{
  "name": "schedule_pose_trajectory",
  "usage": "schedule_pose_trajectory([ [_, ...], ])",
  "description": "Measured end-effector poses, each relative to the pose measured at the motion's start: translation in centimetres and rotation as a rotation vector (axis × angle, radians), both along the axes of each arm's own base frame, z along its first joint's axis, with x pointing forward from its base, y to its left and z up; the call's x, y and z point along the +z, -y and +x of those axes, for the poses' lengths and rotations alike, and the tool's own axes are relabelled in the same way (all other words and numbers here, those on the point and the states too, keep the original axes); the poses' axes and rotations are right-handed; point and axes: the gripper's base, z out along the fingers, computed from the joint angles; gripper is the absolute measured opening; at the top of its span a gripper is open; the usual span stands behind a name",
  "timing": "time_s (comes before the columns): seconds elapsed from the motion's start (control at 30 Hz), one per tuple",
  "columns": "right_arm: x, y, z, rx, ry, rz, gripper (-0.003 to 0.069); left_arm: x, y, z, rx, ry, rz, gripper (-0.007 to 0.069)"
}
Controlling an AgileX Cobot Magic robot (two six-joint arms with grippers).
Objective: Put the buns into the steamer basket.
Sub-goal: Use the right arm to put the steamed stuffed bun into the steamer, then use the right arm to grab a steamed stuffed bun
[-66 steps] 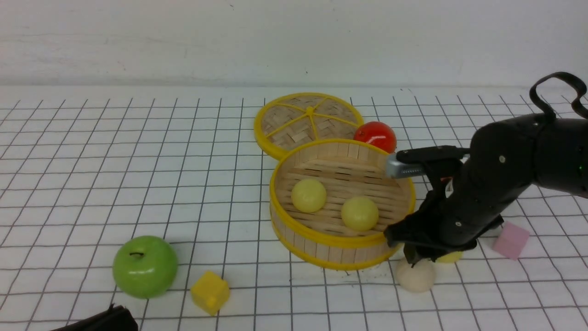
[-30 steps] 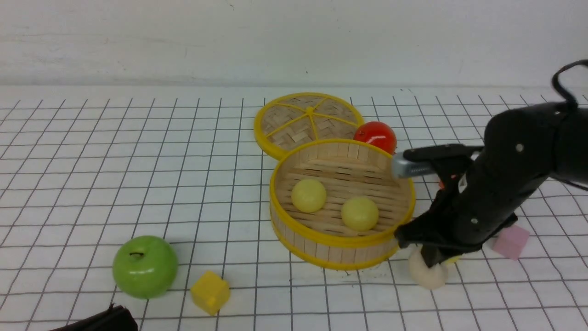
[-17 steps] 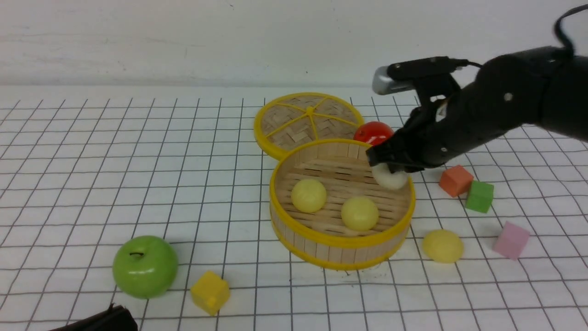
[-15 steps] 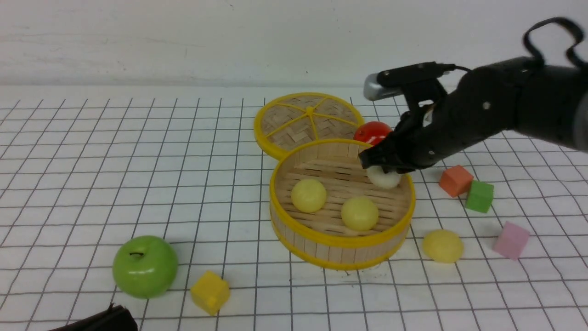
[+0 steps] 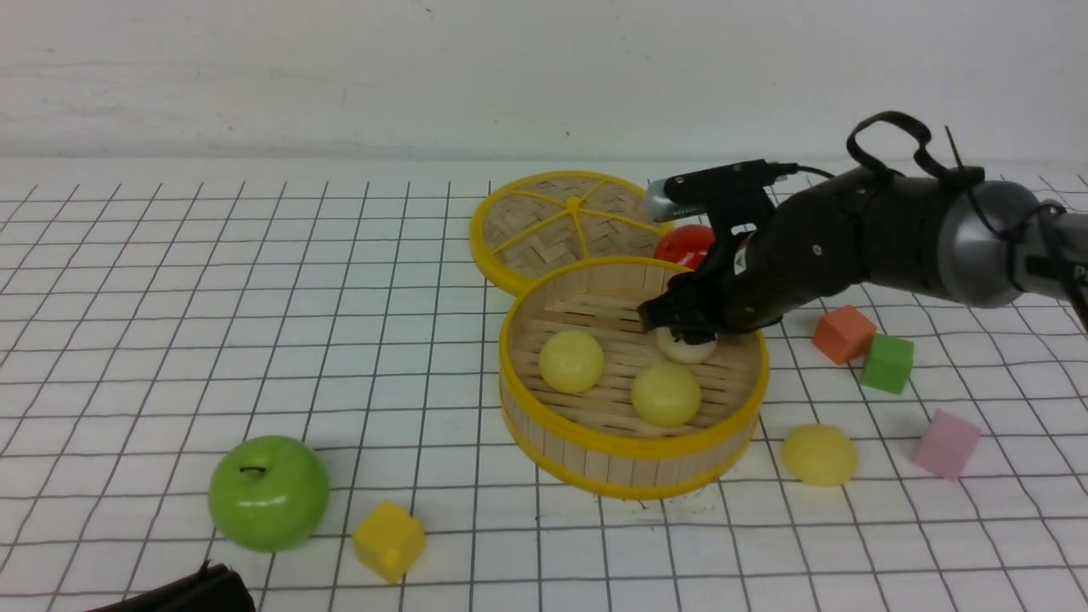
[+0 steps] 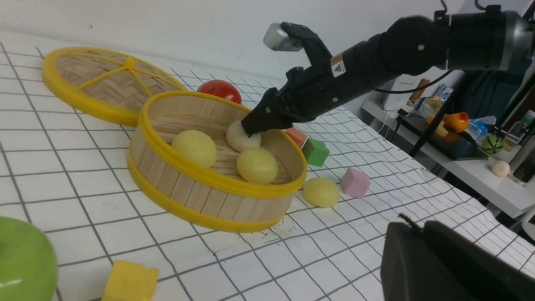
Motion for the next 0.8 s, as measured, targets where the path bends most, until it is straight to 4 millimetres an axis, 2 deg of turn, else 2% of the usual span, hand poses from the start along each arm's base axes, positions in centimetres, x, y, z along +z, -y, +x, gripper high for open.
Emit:
schedule_pose_trajectory([
  [0.07, 1.8, 0.2, -0.6, -0.006, 0.009, 0.013, 0.0428, 0.0, 0.0, 0.0, 0.000, 0.000, 0.000, 0.0038],
  [0.1, 3.4, 0.5, -1.2, -0.009, 0.023, 0.023, 0.0437, 0.0, 0.0, 0.0, 0.000, 0.000, 0.000, 0.0038],
  [0.2, 6.9, 1.4, -3.3, -0.016, 0.009, 0.019, 0.0430, 0.0, 0.0, 0.0, 0.000, 0.000, 0.000, 0.0038],
  [0.27, 8.1, 2.6, -4.9, -0.035, -0.036, 0.003, 0.0398, 0.0, 0.0, 0.0, 0.000, 0.000, 0.000, 0.0038],
  [0.3, 8.1, 3.2, -5.4, -0.055, -0.066, -0.005, 0.0383, 0.0, 0.0, 0.0, 0.000, 0.000, 0.000, 0.0038],
  [0.37, 7.5, 4.1, -6.0, -0.084, -0.124, -0.019, 0.0357, 0.0, 0.0, 0.0, 0.000, 0.000, 0.000, 0.0039],
  [0.43, 5.9, 5.5, -6.5, -0.137, -0.208, -0.034, 0.0323, 0.0, 0.0, 0.0, 0.000, 0.000, 0.000, 0.0039],
  [0.47, 4.0, 6.7, -6.7, -0.188, -0.279, -0.036, 0.0295, 0.0, 0.0, 0.0, 0.000, 0.000, 0.000, 0.0042],
  [0.57, 1.1, 8.1, -6.4, -0.258, -0.355, 0.000, 0.0260, 0.0, 0.0, 0.0, 0.000, 0.000, 0.000, 0.0048],
  [0.8, -1.1, 8.0, -5.2, -0.288, -0.370, 0.060, 0.0254, 0.0, 0.0, 0.0, 0.000, 0.000, 0.000, 0.0056],
])
